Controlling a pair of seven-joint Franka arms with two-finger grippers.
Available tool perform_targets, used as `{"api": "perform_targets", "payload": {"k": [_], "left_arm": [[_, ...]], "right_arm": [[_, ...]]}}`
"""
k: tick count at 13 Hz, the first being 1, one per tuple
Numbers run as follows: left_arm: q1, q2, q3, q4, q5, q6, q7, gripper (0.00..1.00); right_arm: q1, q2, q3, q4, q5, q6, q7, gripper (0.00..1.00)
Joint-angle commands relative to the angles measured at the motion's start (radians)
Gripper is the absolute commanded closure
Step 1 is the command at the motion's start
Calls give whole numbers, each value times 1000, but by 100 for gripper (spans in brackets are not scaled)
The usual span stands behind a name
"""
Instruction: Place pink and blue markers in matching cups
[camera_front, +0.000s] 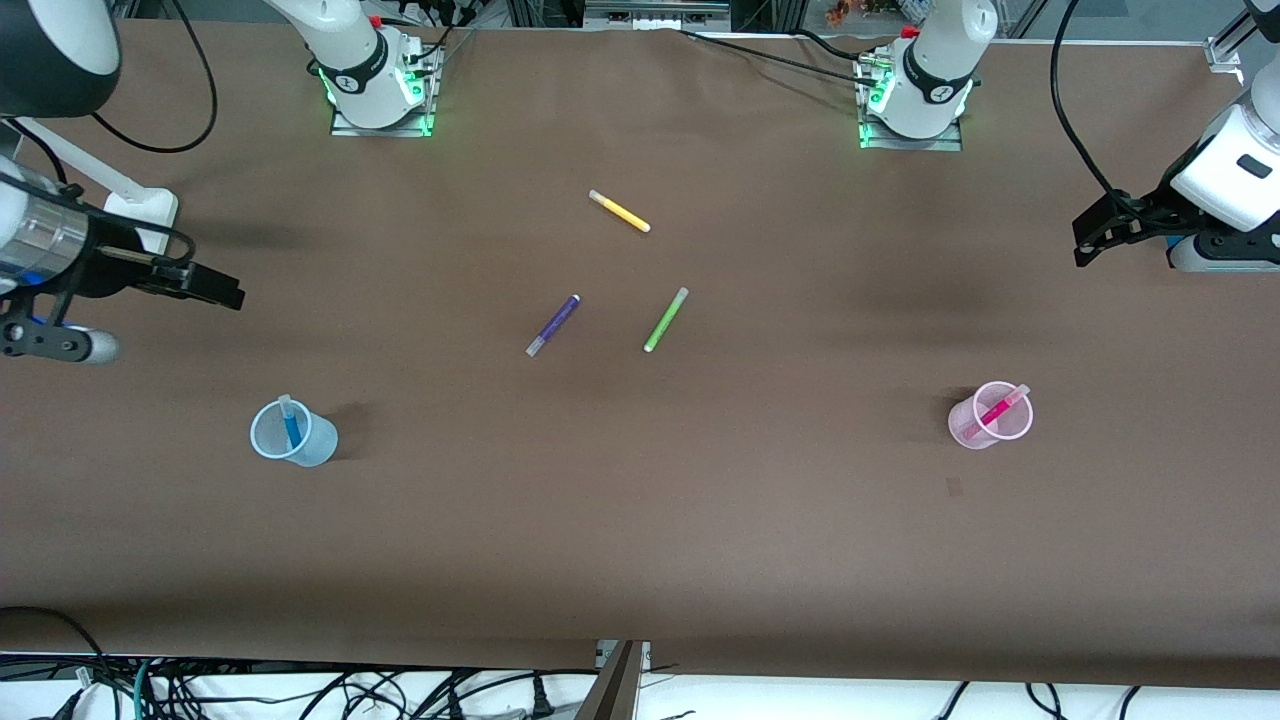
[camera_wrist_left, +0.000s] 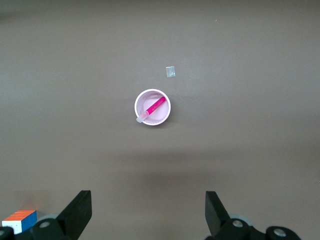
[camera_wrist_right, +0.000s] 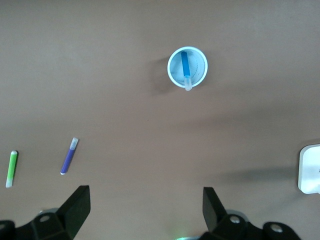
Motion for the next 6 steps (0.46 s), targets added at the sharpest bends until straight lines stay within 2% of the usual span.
{"api": "perform_targets", "payload": {"k": [1, 6], "left_arm": [[-6, 5, 6, 22, -20, -21, -3, 0], [-8, 5, 6, 22, -20, -21, -3, 0]], "right_arm": [[2, -25, 1, -26, -18, -18, -9, 1], [5, -25, 4, -26, -19, -29, -11, 1]]}}
